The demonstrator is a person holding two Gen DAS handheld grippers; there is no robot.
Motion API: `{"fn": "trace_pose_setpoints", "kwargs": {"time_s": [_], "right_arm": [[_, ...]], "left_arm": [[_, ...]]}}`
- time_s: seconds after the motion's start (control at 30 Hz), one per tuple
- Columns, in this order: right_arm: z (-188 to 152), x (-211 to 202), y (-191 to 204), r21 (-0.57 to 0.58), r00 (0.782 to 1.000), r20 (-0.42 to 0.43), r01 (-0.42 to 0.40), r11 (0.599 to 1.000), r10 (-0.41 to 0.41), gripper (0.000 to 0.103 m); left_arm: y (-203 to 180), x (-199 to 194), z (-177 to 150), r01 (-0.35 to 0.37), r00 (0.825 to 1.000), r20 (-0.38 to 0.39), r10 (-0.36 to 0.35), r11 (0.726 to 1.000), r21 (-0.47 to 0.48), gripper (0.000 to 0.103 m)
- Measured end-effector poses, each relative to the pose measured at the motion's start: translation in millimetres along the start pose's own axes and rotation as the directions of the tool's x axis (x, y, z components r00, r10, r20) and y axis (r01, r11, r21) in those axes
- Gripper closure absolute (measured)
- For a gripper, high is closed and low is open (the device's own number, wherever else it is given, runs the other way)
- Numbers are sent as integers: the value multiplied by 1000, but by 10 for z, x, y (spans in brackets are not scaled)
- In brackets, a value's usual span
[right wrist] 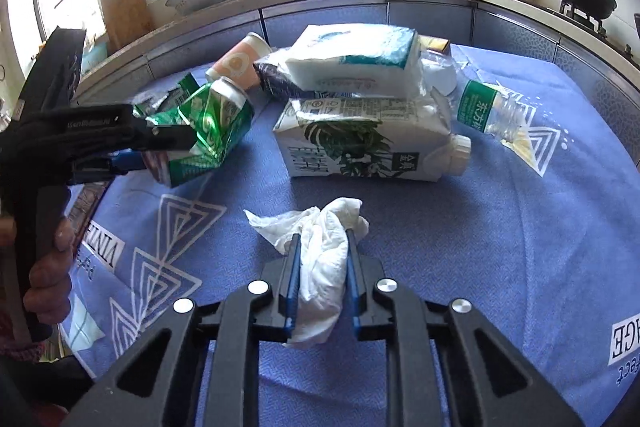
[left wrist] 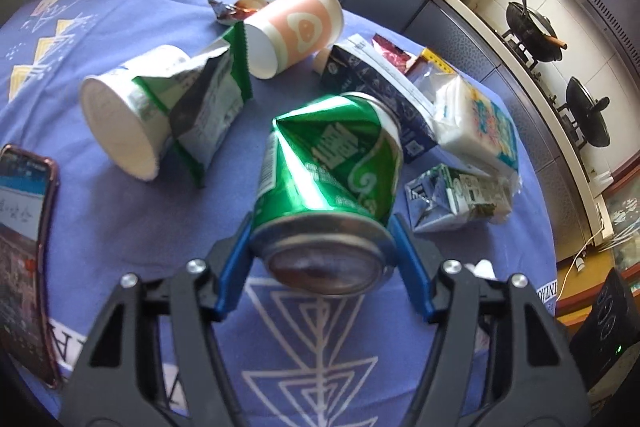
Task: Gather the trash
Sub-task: 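Carry can and tissue over the wicker basket and open both grippers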
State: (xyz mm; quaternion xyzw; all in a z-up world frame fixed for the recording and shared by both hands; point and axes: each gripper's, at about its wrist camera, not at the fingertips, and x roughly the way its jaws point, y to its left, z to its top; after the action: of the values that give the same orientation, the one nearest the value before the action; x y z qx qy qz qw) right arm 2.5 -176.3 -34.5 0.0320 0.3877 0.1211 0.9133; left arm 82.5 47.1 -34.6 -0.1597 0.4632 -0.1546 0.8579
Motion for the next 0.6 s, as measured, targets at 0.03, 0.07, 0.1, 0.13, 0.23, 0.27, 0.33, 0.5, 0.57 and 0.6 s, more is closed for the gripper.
{"fn": "trace_pose_setpoints", "kwargs": {"time_s": [0.03,0.07,0.1,0.13,0.23,0.27,0.33,0.5,0.57,0.6], "right_arm": [[8,-54,-41,11,1000,8,-8,1000,7,83],[5,-113,-100,32,1000,15,-24,999,23,83],[7,-158,-151,52,999,21,-37,998,36,83],[12,-214,-214,79,999,29,-48,996,46,83],[-2,-406,-473,172,995,69,-80,982,69,83],[-4,-478,-581,200,994,88,-81,976,65,83],[-4,-580,-759,243,993,112,-74,967,47,83],[-89,-927,-1314,342,980,195,-29,939,-41,83],[-147,-1108,-1615,384,968,230,8,923,-103,83],[-174,-1186,-1783,405,961,241,28,914,-136,83]], "left_arm": [[-32,-72,-42,-1,1000,11,1,1000,17,40],[-64,-154,-99,-3,1000,17,3,999,33,40],[-91,-204,-134,5,1000,18,-6,999,41,40],[-123,-260,-178,21,1000,16,-22,999,47,40],[-305,-347,-263,65,998,-8,-65,994,87,40],[-391,-354,-264,85,996,-17,-84,991,105,40],[-590,-332,-243,124,992,-41,-119,982,144,40],[-1397,-174,-110,242,969,-113,-219,937,253,40],[-1849,-67,-34,301,952,-150,-267,902,308,40],[-2085,-2,4,330,942,-169,-289,884,331,40]]}}
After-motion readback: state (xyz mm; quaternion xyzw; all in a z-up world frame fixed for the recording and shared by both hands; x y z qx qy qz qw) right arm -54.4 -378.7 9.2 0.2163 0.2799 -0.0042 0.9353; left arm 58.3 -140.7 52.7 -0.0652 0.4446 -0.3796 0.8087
